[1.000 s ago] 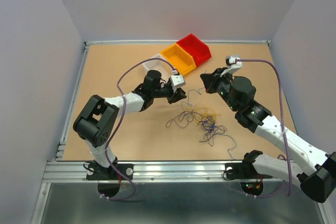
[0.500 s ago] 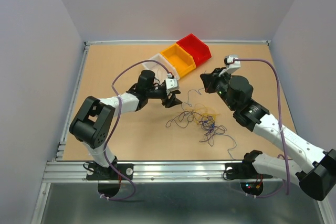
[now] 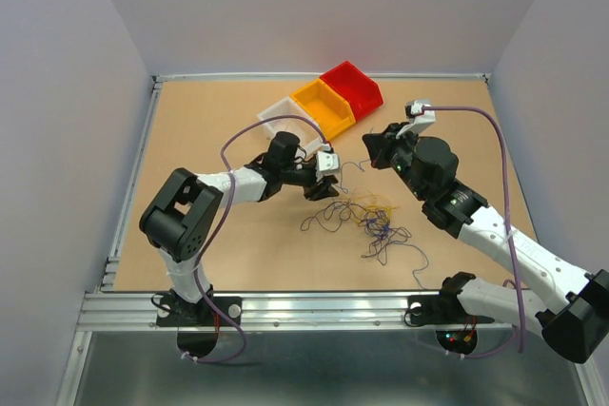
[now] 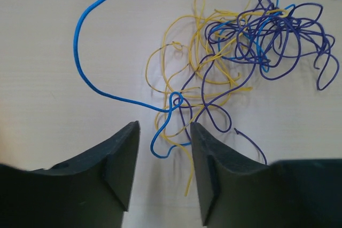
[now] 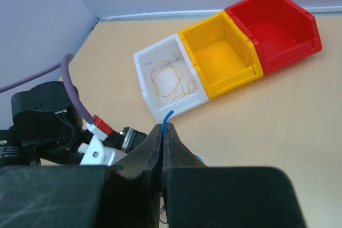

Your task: Untangle the cables

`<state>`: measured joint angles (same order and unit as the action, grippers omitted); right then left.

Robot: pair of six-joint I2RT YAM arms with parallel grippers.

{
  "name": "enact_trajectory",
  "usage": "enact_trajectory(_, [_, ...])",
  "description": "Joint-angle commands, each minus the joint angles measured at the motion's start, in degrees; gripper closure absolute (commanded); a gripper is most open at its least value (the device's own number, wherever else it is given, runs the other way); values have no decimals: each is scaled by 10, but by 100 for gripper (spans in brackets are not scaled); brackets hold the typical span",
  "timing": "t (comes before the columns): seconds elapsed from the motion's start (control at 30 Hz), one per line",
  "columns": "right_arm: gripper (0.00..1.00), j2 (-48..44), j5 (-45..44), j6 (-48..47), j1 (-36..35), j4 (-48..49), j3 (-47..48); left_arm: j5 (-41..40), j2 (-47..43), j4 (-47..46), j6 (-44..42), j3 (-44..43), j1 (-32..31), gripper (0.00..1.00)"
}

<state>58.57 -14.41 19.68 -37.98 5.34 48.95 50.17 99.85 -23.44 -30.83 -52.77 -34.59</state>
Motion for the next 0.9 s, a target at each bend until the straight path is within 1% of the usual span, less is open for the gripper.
enact_trajectory(0.0, [99, -13, 3, -4, -3, 18, 25, -45, 16, -1, 5, -36, -11, 56])
enact_trajectory(0.03, [99, -14, 2, -3, -3, 18, 24, -53, 16, -1, 9, -37, -10, 67])
enact_trajectory(0.07, [100, -14, 4, -4, -3, 18, 22, -53, 16, 0, 8, -37, -10, 87])
enact_trajectory(0.1, [99, -14, 5, -5, -3, 18, 21, -52, 11, 0, 8, -35, -10, 97])
enact_trajectory(0.13, [100, -14, 7, -4, -3, 18, 19, -51, 7, -1, 7, -33, -11, 100])
enact_trajectory(0.4, [99, 12, 2, 11, -3, 21, -35, -57, -54, 8, 40, -38, 3, 100])
enact_trajectory(0.63, [99, 59, 32, 11, -3, 51, -58, -117, -89, 28, 72, -53, 13, 100])
enact_trajectory(0.87, [99, 91, 89, -4, -3, 103, -69, -219, -113, 45, 98, -71, 19, 100])
